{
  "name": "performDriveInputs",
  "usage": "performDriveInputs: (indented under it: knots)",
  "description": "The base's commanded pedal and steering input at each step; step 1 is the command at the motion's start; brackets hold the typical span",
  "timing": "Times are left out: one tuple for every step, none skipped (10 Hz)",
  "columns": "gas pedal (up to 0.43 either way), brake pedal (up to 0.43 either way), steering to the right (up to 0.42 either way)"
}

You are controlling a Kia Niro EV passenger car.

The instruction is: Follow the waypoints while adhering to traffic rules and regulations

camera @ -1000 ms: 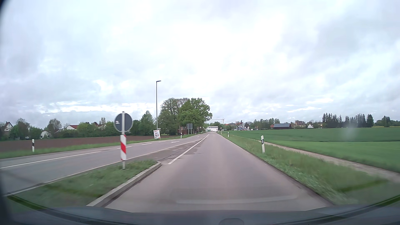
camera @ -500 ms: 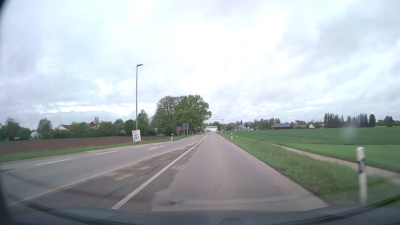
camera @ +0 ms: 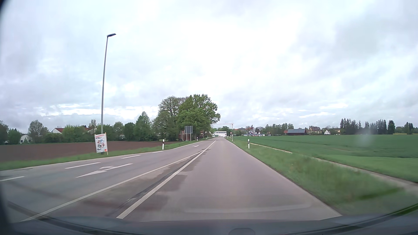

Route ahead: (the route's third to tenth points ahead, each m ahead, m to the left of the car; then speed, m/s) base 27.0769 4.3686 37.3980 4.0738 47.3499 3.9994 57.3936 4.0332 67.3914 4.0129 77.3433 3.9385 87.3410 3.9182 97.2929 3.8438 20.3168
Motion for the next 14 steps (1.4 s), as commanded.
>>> performDriveInputs:
  knots:
    - [0.13, 0.0, 0.0]
    - [0.13, 0.0, 0.0]
    - [0.13, 0.0, 0.0]
    - [0.13, 0.0, 0.0]
    - [0.13, 0.0, 0.0]
    - [0.13, 0.0, 0.0]
    - [0.13, 0.0, 0.0]
    - [0.13, 0.0, 0.0]
    - [0.13, 0.0, 0.0]
    - [0.13, 0.0, 0.0]
    - [0.13, 0.0, 0.0]
    - [0.13, 0.0, 0.0]
    - [0.13, 0.0, 0.0]
    - [0.13, 0.0, 0.0]
